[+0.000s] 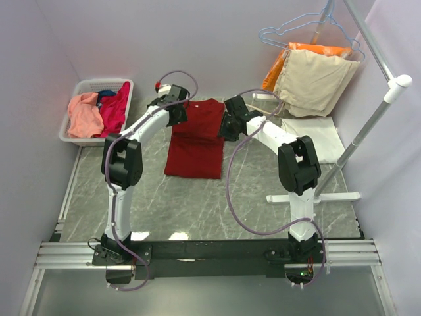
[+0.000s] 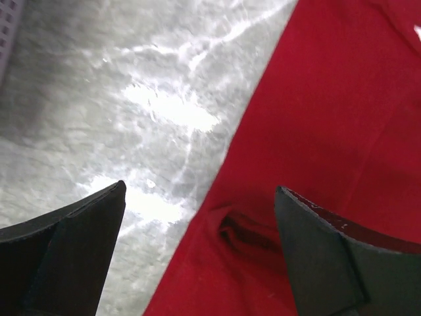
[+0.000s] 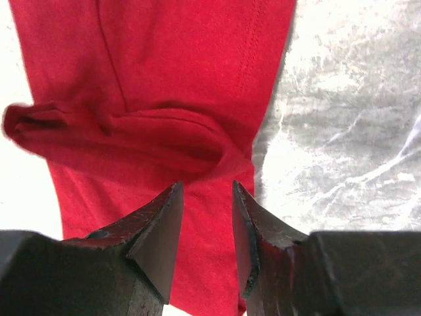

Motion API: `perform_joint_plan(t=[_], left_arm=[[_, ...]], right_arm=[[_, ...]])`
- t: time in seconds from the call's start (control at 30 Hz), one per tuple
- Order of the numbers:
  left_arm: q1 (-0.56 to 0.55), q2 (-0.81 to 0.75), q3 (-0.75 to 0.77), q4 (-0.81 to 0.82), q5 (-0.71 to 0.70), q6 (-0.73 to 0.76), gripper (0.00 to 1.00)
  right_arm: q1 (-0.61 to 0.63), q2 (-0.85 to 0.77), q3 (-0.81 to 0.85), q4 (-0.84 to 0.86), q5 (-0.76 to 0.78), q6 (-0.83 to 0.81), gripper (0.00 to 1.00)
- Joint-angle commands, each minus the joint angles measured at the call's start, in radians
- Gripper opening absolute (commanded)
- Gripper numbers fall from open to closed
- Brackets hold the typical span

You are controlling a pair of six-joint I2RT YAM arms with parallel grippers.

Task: Fold and stack the t-shirts
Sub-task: Fold the tshirt

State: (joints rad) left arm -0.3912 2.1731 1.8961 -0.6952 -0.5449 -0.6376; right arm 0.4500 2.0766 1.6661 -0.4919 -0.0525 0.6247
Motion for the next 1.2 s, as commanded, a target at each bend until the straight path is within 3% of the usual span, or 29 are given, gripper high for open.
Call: perform_joint_plan(t=[0.0,0.07,0.27,0.4,0.83,1.17], left_arm=[[0.003,-0.099,0.024,0.024,-0.024,0.032,0.99],[0.005,-0.133,-0.043,0.049,-0.010,0.045,0.99],[-0.001,-0.269,-0.235,0.137,0.213,0.145,0.96],[-0.003,-0.323,-0.301,0.063,0.283,0.131,0.93],[0.000,-0.588,-0.822,0.215,0.499,0.122,0.91],[0.072,-0.621,-0.936,0.396,0.562,0.047,0.91]], right_arm=[[-0.004,-0.023,0.067,0.017,0.025,0.006,0.41],[0.003,-0.019,0.070,0.010,0.036,-0.012,0.41],[0.044,-0.046,0.035,-0.014,0.037,-0.068,0.39],[0.064,-0.055,0.009,-0.071,0.011,-0.072,0.39],[0.088,-0.326,-0.403,-0.004,-0.107,-0.115,0.41],[0.099,-0.317,-0.500,0.122,-0.247,-0.125,0.37]])
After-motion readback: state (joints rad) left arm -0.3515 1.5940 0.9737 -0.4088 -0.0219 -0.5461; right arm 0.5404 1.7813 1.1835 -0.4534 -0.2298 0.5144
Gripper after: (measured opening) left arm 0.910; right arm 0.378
